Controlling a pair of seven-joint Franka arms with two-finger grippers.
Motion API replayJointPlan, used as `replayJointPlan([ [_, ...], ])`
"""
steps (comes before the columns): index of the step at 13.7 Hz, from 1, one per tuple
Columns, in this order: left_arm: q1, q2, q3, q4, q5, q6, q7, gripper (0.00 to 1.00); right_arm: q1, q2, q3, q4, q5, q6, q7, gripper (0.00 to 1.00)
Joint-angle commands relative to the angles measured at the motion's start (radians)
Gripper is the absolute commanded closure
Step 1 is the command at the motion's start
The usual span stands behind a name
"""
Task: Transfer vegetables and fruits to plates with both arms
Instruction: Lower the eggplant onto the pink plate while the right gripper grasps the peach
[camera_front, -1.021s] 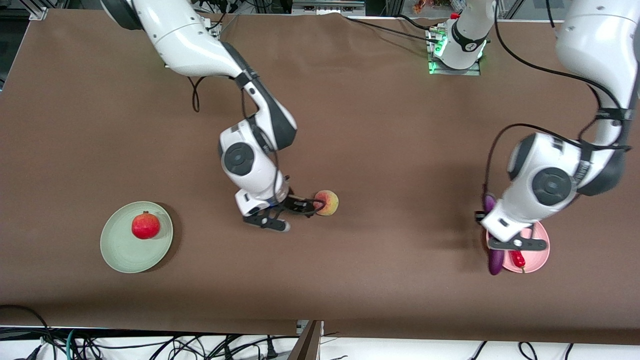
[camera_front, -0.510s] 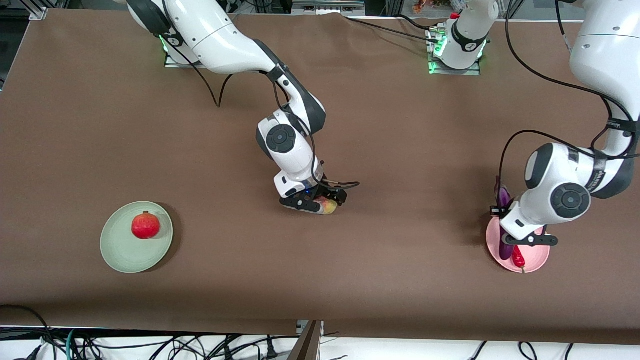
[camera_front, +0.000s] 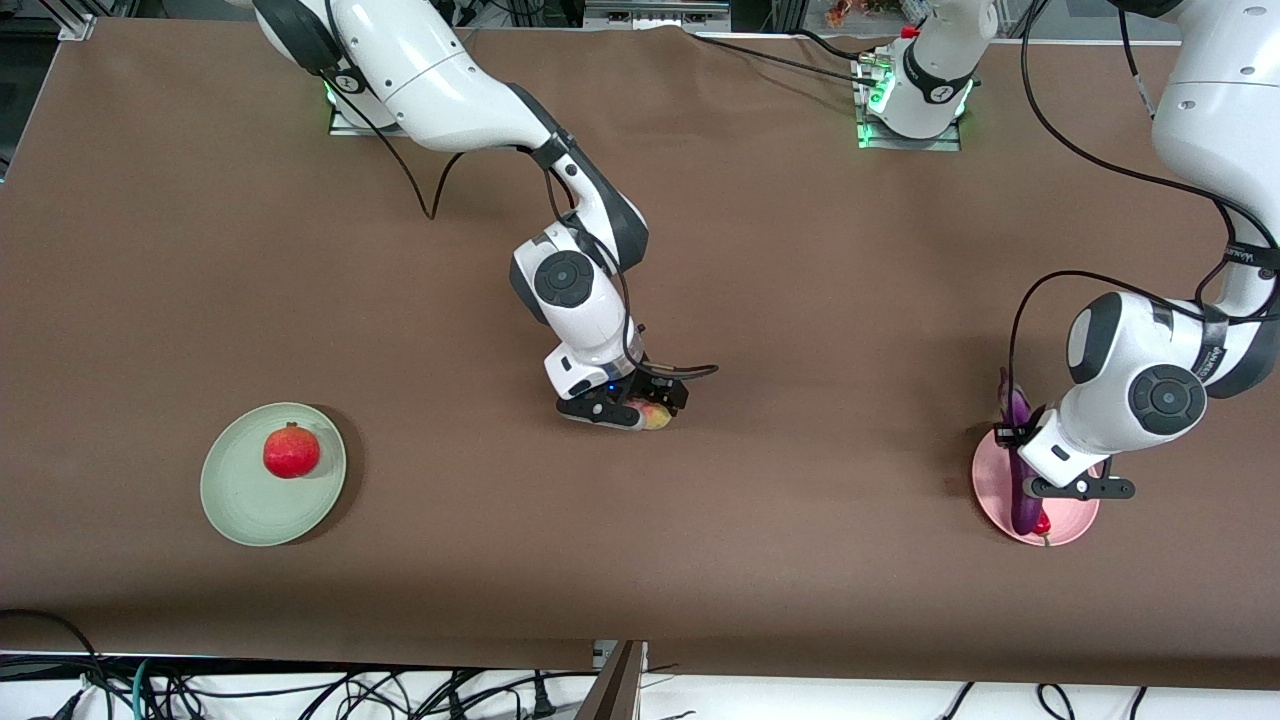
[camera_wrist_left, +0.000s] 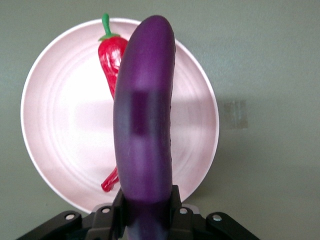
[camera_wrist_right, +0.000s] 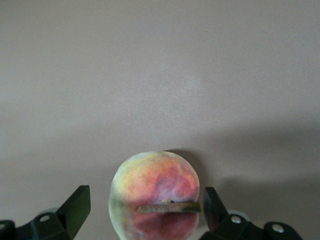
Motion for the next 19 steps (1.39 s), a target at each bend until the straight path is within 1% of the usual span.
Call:
replayJointPlan([
  [1,0.019,0.007,-0.018,-0.003,0.031,0.028,0.011,0.57,0.018,0.016,-0.001,0.003,-0.035,0.009,0.013,0.00],
  [2,0.021,0.010,-0.018,-0.003,0.029,0.028,0.011,0.01,0.018,0.023,-0.001,0.003,-0.036,0.009,0.012,0.00],
  [5,0.036,0.011,-0.016,-0.003,0.031,0.028,0.027,0.00,0.021,0.039,-0.001,0.002,-0.061,0.043,0.012,0.00],
  [6,0.039,0.011,-0.016,-0.003,0.031,0.028,0.042,0.00,0.019,0.046,-0.001,0.001,-0.062,0.063,0.010,0.24],
  [7,0.041,0.011,-0.016,-0.003,0.031,0.028,0.051,0.00,0.019,0.047,-0.001,0.001,-0.062,0.075,0.003,0.59],
  [8,0.039,0.010,-0.016,0.000,0.031,0.028,0.053,0.00,0.018,0.049,-0.001,0.001,-0.061,0.075,0.003,0.68],
  [10,0.039,-0.002,-0.019,0.013,0.031,0.021,0.053,0.00,0.012,0.049,-0.001,0.001,-0.061,0.075,0.004,0.68],
  [13,0.030,-0.073,-0.030,0.017,0.014,-0.007,0.050,0.00,0.010,0.046,-0.002,0.001,-0.061,0.075,0.006,0.68],
  [14,0.030,-0.090,-0.050,0.019,0.011,-0.018,0.048,0.00,0.010,0.038,-0.002,0.003,-0.059,0.073,0.001,0.69],
  [15,0.039,-0.110,-0.086,0.019,0.000,-0.029,0.045,0.00,0.007,0.024,-0.004,0.006,-0.058,0.064,-0.002,0.69],
  [16,0.039,-0.134,-0.096,0.023,-0.027,-0.062,0.045,0.00,0.001,-0.002,-0.005,0.006,-0.053,0.052,-0.004,0.69],
  [18,0.032,-0.154,-0.111,0.098,-0.106,-0.212,0.045,0.00,-0.057,-0.063,-0.004,0.006,-0.055,-0.087,-0.037,0.69],
  [19,0.030,-0.159,-0.133,0.149,-0.121,-0.301,0.047,0.00,-0.089,-0.097,-0.004,0.005,-0.048,-0.182,-0.107,0.69],
])
